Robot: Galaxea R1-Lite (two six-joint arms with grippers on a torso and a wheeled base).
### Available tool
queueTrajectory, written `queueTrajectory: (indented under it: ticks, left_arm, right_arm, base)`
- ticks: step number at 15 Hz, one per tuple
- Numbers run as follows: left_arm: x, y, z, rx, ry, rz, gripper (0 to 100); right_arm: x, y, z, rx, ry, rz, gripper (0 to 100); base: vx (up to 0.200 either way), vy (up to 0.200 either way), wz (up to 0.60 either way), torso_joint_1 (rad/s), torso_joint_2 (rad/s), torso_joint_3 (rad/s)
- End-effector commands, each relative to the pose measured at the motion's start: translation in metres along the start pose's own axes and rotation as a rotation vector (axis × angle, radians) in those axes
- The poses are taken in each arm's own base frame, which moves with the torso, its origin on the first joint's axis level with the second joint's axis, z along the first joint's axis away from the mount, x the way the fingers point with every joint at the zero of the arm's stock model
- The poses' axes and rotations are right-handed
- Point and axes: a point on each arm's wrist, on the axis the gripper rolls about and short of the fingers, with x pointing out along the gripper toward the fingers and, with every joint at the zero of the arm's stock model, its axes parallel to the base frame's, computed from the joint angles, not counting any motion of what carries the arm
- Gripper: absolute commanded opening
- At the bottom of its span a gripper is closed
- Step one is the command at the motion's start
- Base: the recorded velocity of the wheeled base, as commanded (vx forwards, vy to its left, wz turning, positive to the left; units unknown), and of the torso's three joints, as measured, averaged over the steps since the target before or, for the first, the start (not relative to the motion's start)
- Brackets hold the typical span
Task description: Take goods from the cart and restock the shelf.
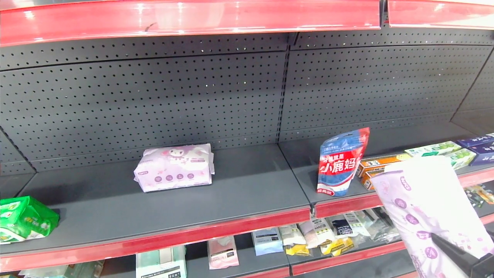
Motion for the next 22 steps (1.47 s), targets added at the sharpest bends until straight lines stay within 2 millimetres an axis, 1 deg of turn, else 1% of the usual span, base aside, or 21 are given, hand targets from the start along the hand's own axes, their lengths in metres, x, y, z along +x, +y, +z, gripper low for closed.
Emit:
queueTrajectory:
  ticks: [1, 5, 6, 10, 11, 12, 13, 14, 15, 16, 17, 18, 19, 20, 22]
  left_arm:
    - [0.000, 0.000, 0.000, 0.000, 0.005, -0.005, 100]
    - [0.000, 0.000, 0.000, 0.012, -0.009, -0.052, 100]
    - [-0.003, 0.001, -0.001, 0.015, -0.043, -0.069, 100]
    - [-0.006, 0.000, -0.001, 0.014, -0.104, -0.037, 100]
    - [-0.008, 0.001, 0.006, 0.009, -0.137, -0.026, 100]
    - [-0.010, 0.006, 0.072, -0.062, -0.188, -0.047, 100]
    - [0.005, 0.008, 0.105, -0.170, -0.139, -0.070, 100]
    - [0.023, 0.010, 0.152, -0.204, -0.213, -0.078, 100]
    - [0.034, 0.010, 0.160, -0.199, -0.212, -0.073, 100]
    - [0.051, 0.011, 0.160, -0.186, -0.147, -0.039, 100]
    - [0.065, 0.014, 0.155, -0.179, -0.074, 0.044, 100]
    - [0.083, 0.015, 0.146, -0.160, 0.025, 0.094, 100]
    - [0.091, 0.015, 0.140, -0.151, 0.071, 0.105, 100]
    - [0.113, 0.016, 0.133, -0.091, 0.173, 0.109, 100]
    - [0.141, 0.022, 0.121, 0.053, 0.309, 0.074, 100]
  right_arm:
    - [-0.001, -0.002, 0.003, -0.001, -0.017, -0.018, 0]
    - [0.001, -0.005, 0.008, -0.004, -0.026, -0.024, 0]
    - [0.002, -0.005, 0.009, -0.006, -0.020, -0.026, 0]
    - [-0.001, -0.006, 0.013, -0.009, -0.002, -0.021, 0]
    - [-0.002, -0.005, 0.011, -0.014, 0.002, -0.025, 0]
    - [-0.004, -0.004, 0.009, -0.022, 0.020, -0.036, 0]
    - [-0.005, -0.004, 0.008, -0.024, 0.031, -0.035, 0]
    - [-0.006, -0.001, 0.004, -0.025, 0.054, -0.019, 0]
    - [-0.007, 0.000, 0.001, -0.029, 0.062, -0.016, 0]
    - [-0.008, 0.001, -0.001, -0.030, 0.065, -0.017, 0]
    - [-0.009, 0.000, 0.000, -0.029, 0.061, -0.026, 0]
    - [-0.009, 0.000, 0.001, -0.030, 0.052, -0.030, 0]
    - [-0.010, 0.000, 0.002, -0.032, 0.043, -0.032, 0]
    - [-0.011, -0.001, 0.004, -0.031, 0.035, -0.035, 0]
    - [-0.011, -0.001, 0.005, -0.029, 0.026, -0.034, 0]
  base:
    - [0.000, 0.000, 0.00, 0.000, 0.00, 0.000]
    - [0.000, 0.000, 0.00, 0.000, 0.00, 0.000]
    - [0.000, 0.000, 0.00, 0.000, 0.00, 0.000]
    - [0.000, 0.000, 0.00, 0.000, 0.00, 0.000]
    - [0.000, 0.000, 0.00, 0.000, 0.00, 0.000]
    - [0.000, 0.000, 0.00, 0.000, 0.00, 0.000]
    - [0.000, 0.000, 0.00, 0.000, 0.00, 0.000]
    - [0.000, 0.000, 0.00, 0.000, 0.00, 0.000]
    - [0.000, 0.000, 0.00, 0.000, 0.00, 0.000]
    - [0.000, 0.000, 0.00, 0.000, 0.00, 0.000]
    - [0.000, 0.000, 0.00, 0.000, 0.00, 0.000]
    - [0.000, 0.000, 0.00, 0.000, 0.00, 0.000]
    - [0.000, 0.000, 0.00, 0.000, 0.00, 0.000]
    - [0.000, 0.000, 0.00, 0.000, 0.00, 0.000]
    - [0.000, 0.000, 0.00, 0.000, 0.00, 0.000]
